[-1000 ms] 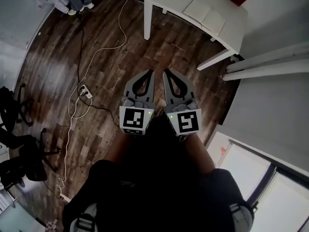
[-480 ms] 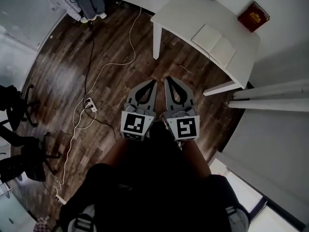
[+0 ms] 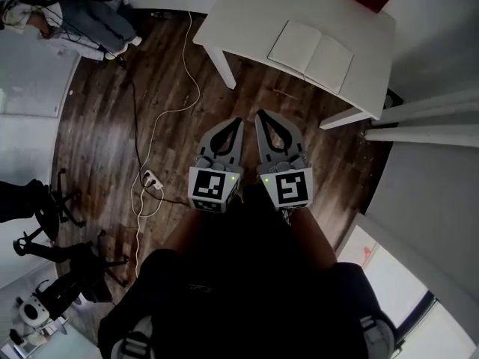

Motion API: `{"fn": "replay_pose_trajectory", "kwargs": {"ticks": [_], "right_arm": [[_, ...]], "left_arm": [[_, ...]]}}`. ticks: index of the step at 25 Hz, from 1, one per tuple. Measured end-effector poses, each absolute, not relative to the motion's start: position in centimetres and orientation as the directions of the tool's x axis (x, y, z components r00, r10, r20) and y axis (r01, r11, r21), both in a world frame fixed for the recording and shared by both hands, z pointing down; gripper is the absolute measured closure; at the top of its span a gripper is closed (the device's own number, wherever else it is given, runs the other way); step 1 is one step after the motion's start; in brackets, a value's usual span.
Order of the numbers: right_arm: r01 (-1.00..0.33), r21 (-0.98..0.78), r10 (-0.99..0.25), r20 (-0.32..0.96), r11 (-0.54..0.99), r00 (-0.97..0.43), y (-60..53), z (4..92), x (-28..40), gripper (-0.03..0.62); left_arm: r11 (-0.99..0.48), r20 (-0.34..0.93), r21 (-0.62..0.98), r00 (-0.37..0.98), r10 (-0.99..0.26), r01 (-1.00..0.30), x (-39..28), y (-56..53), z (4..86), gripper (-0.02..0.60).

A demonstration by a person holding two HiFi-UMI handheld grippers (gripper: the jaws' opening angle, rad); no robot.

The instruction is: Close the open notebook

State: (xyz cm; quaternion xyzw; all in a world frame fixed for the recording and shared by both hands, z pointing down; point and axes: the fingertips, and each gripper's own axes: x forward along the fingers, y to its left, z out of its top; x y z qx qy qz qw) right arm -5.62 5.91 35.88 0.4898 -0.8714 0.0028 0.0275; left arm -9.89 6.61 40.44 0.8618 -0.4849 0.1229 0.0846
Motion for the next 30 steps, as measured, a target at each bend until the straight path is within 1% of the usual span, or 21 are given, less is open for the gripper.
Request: {"fn": "replay_pose_trajectory", "kwargs": {"ticks": [5,10,15,21,25,28,30], "right_arm": [[-0.879,-0.002,-0.878,0.064,0.476,-0.475,4.5,36.4,-2.5,0.571],[-0.911,-0.021,-0.907,0.085,0.411,-0.412,1.7,37.1,-0.6,0.572],[-0.947,-0.002,-0.94,0.119,0.322,-0.32,-2.0,38.3,1.2,0.572],[-0.982,0.017,-0.968,0.173,0.186,-0.181,-8.0,39.8,2.8,0.572],[-0.996,0.033,-0.98,0.186,0.079,-0.071,-11.5,39.8,3.3,0.572],[-1.0,-0.003,-0.978,0.208,-0.029,0.028,-12.7,40.6,4.0,0.572],[-0.99,-0.058,-0.966,0.231,-0.131,0.115,-12.3,41.6,5.1,0.572]], "left_arm": [[-0.574,0.296,0.002,0.548,-0.782,-0.819,-6.6,4.7,40.3,0.578],[-0.61,0.295,0.003,0.583,-0.757,-0.793,-5.7,1.2,40.7,0.578],[-0.694,0.308,0.003,0.661,-0.684,-0.72,-3.8,-2.5,41.4,0.578],[-0.812,0.315,0.054,0.781,-0.539,-0.581,-0.9,-8.6,41.9,0.578],[-0.882,0.329,0.063,0.844,-0.423,-0.467,-0.2,-11.6,42.6,0.578],[-0.927,0.35,0.075,0.88,-0.321,-0.367,0.1,-13.3,43.5,0.578],[-0.954,0.37,0.085,0.898,-0.238,-0.288,0.7,-13.5,44.2,0.578]]}}
